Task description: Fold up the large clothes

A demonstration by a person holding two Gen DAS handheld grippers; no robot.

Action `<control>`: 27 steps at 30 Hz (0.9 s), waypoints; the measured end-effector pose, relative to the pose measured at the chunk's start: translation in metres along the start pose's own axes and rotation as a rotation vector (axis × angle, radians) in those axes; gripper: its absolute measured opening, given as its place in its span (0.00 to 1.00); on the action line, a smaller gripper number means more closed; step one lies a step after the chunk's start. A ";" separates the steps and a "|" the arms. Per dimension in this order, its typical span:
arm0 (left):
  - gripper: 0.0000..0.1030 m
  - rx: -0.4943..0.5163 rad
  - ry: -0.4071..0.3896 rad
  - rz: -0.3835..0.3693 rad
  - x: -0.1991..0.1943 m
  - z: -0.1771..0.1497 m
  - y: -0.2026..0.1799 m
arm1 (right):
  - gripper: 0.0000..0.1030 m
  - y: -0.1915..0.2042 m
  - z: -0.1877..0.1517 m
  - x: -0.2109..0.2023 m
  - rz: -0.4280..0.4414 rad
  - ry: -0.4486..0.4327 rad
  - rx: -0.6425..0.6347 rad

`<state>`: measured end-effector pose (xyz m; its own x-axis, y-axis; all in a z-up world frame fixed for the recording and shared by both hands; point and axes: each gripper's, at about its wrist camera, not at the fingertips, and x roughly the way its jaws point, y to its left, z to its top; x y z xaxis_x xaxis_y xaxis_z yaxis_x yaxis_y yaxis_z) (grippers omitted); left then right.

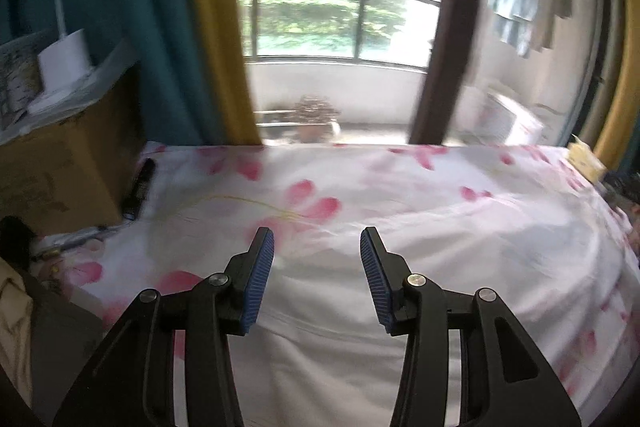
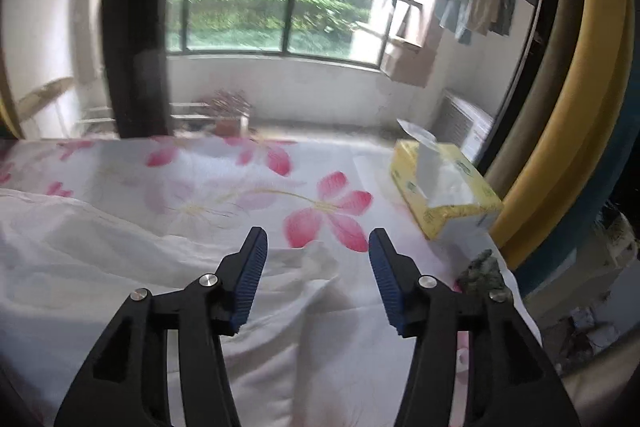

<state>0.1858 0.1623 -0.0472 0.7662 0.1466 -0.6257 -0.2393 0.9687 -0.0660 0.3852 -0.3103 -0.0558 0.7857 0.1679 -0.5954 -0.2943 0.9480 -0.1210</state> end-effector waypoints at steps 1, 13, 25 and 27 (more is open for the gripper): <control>0.46 0.014 0.006 -0.019 -0.001 -0.003 -0.008 | 0.51 0.003 0.000 -0.005 0.022 -0.011 -0.004; 0.46 0.156 0.088 -0.197 -0.006 -0.047 -0.096 | 0.52 0.088 -0.025 -0.055 0.248 -0.046 -0.158; 0.46 0.261 0.110 -0.323 -0.010 -0.062 -0.134 | 0.52 0.152 -0.055 -0.068 0.406 -0.001 -0.286; 0.46 0.312 0.120 -0.302 -0.006 -0.063 -0.142 | 0.52 0.168 -0.063 -0.068 0.362 -0.006 -0.384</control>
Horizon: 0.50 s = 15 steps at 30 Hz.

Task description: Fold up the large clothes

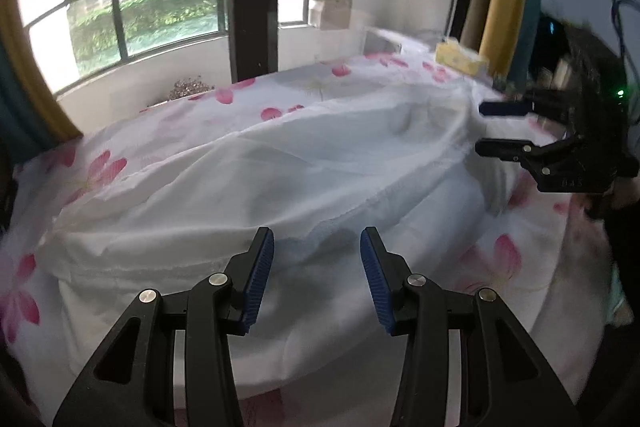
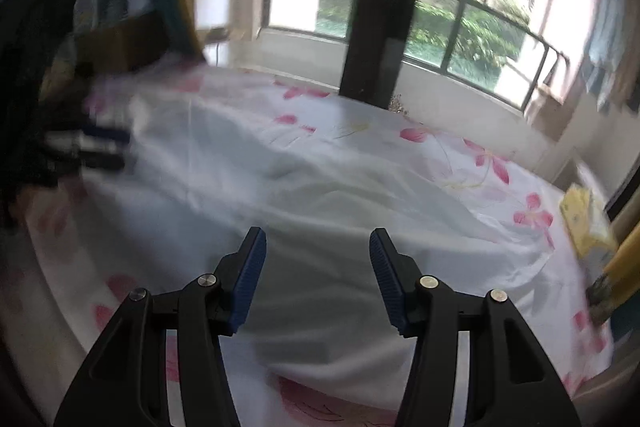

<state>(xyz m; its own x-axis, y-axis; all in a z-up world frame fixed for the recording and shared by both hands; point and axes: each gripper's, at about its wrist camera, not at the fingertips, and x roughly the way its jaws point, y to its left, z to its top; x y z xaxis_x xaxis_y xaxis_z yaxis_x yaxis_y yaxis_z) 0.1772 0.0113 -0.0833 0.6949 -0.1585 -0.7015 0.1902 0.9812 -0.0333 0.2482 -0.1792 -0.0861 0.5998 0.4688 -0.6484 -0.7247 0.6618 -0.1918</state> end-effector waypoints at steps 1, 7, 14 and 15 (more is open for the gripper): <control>0.46 0.019 0.006 0.009 0.002 0.001 -0.002 | 0.52 0.006 -0.001 0.000 -0.022 0.005 -0.033; 0.46 0.064 0.025 -0.046 0.009 0.009 -0.009 | 0.52 0.015 0.004 0.009 -0.053 0.008 -0.093; 0.46 0.123 0.076 -0.049 0.022 0.008 -0.016 | 0.37 0.021 0.008 0.012 -0.014 0.007 -0.130; 0.46 0.122 0.081 -0.058 0.023 0.008 -0.015 | 0.25 0.021 0.007 0.014 -0.003 0.010 -0.126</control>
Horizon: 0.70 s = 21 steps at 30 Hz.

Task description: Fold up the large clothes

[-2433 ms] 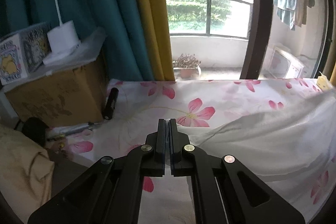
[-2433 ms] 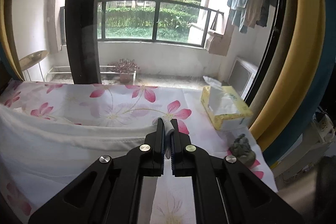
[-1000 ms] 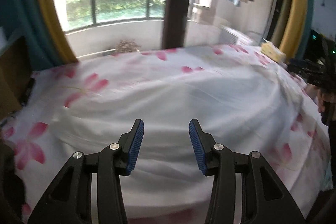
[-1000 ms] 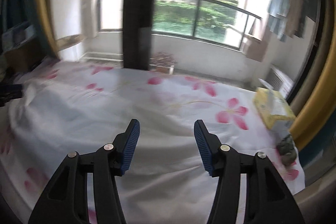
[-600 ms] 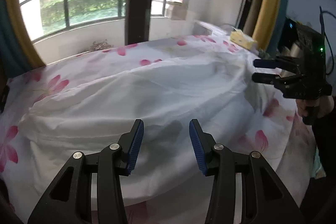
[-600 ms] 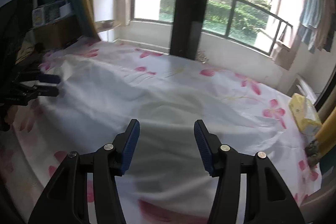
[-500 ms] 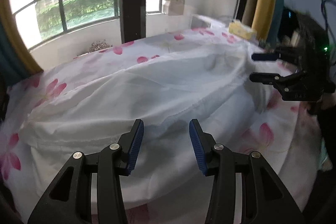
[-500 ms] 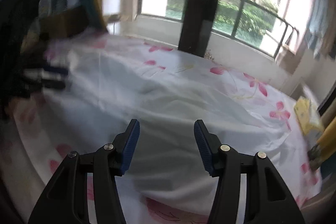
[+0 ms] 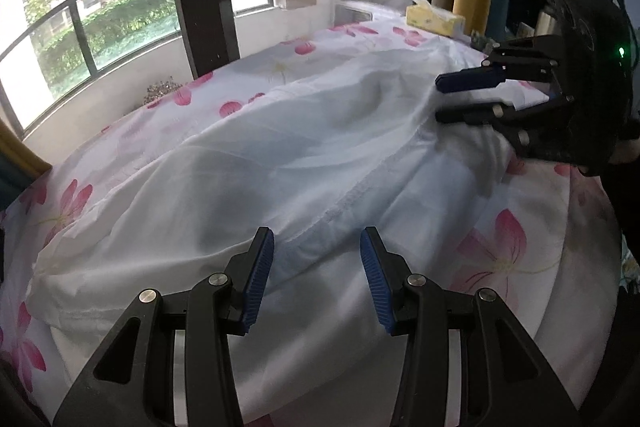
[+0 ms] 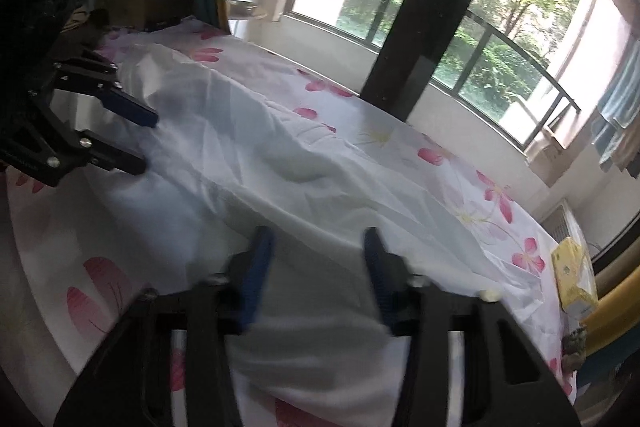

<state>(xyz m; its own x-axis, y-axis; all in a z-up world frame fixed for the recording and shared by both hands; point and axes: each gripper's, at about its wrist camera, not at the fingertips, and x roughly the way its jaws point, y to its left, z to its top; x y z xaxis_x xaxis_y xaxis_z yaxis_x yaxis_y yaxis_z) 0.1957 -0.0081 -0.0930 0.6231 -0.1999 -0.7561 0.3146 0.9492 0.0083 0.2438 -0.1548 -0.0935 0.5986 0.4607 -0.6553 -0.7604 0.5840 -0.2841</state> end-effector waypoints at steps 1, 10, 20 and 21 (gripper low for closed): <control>0.46 -0.005 0.000 -0.015 0.000 0.000 0.001 | 0.20 -0.001 0.000 0.001 0.006 0.005 0.008; 0.01 -0.004 -0.033 -0.016 -0.006 0.013 0.009 | 0.01 -0.013 0.008 0.001 0.037 -0.028 0.068; 0.01 -0.011 -0.095 0.030 -0.021 0.020 0.016 | 0.03 -0.003 0.012 -0.008 0.092 -0.034 0.010; 0.01 -0.013 -0.099 0.033 -0.023 0.020 0.018 | 0.11 0.002 0.010 -0.006 0.100 -0.026 0.005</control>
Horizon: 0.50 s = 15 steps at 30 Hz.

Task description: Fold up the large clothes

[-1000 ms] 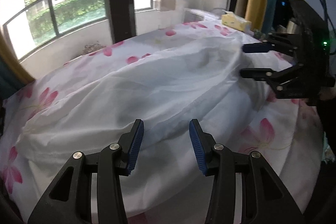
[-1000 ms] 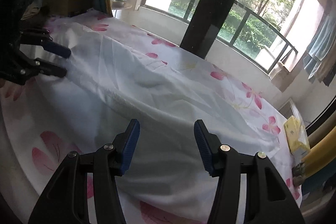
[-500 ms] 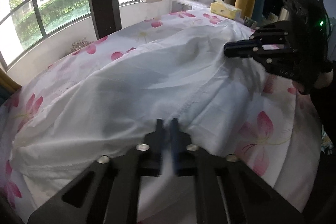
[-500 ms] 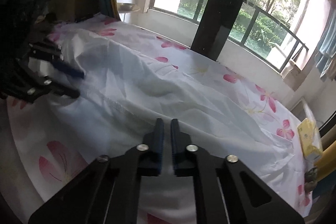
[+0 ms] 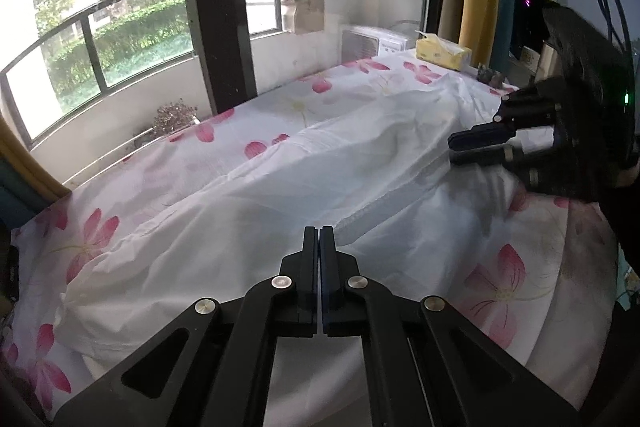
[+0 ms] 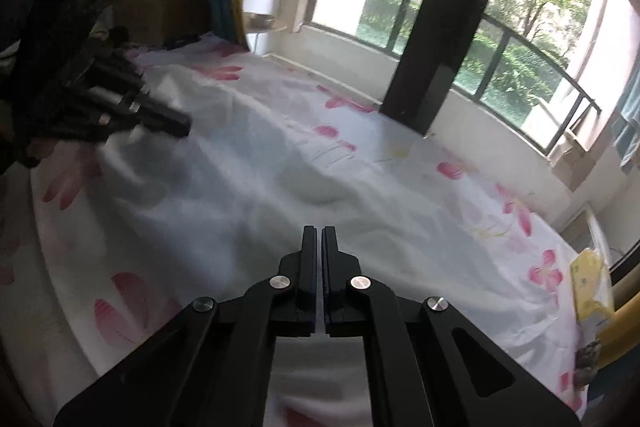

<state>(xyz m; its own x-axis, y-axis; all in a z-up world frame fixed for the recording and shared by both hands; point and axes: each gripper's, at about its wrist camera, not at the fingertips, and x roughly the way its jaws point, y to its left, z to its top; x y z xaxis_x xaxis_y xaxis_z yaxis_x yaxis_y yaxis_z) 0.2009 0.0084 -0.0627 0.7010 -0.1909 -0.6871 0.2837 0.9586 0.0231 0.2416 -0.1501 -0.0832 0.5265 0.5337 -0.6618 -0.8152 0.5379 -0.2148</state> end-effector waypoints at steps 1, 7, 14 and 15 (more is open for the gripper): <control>0.01 -0.001 -0.004 0.003 -0.002 -0.001 0.001 | 0.21 0.003 -0.002 0.002 0.002 0.002 0.001; 0.01 -0.022 -0.035 0.010 -0.006 0.005 0.007 | 0.82 0.012 -0.003 0.006 -0.030 -0.013 -0.025; 0.01 -0.024 -0.090 0.023 -0.005 0.029 0.017 | 0.81 -0.002 0.009 0.023 -0.078 0.003 -0.007; 0.01 -0.026 -0.097 0.026 -0.004 0.032 0.019 | 0.79 -0.001 0.010 0.026 -0.074 0.008 -0.013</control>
<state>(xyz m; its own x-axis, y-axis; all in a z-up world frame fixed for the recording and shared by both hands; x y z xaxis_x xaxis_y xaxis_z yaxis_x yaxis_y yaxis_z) 0.2242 0.0210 -0.0361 0.7682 -0.1838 -0.6133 0.2484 0.9684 0.0209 0.2588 -0.1302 -0.0926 0.5831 0.4876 -0.6498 -0.7776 0.5666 -0.2726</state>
